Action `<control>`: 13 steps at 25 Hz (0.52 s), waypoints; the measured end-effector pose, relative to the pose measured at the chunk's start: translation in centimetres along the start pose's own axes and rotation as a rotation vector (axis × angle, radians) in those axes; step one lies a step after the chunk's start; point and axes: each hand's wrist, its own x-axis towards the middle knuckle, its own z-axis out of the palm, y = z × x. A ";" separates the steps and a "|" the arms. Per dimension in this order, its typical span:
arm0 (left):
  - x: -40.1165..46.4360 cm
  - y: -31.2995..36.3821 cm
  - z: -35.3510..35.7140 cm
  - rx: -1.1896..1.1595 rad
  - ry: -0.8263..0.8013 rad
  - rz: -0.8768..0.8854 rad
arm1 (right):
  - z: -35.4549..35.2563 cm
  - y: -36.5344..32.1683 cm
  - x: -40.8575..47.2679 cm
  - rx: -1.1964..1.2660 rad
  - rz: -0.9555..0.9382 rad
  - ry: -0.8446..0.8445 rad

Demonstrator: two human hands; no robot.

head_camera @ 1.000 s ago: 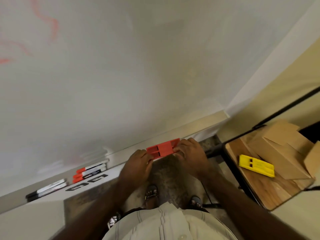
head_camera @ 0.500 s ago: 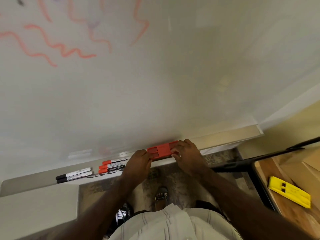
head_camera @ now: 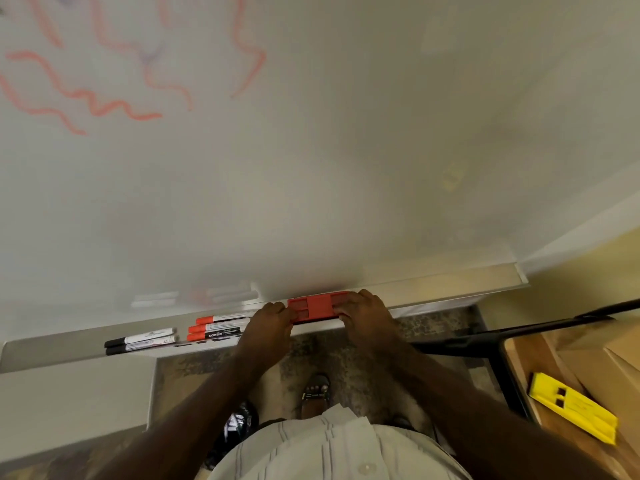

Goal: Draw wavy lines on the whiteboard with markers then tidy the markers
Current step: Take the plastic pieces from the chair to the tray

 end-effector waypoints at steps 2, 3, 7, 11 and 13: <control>-0.1 0.9 -0.2 -0.004 0.026 -0.033 | -0.4 0.9 -0.6 0.031 -0.020 0.027; -0.1 1.7 -0.3 -0.008 0.058 -0.037 | -0.8 1.4 -1.1 0.046 -0.031 0.045; 0.0 6.1 -0.1 -0.045 0.162 0.027 | -2.8 4.5 -4.8 0.128 0.035 0.131; 1.1 12.9 2.6 -0.153 0.157 0.094 | -4.7 9.1 -11.0 0.135 0.127 0.218; 1.7 17.5 4.1 -0.202 0.138 0.167 | -6.0 11.6 -15.0 0.113 0.190 0.257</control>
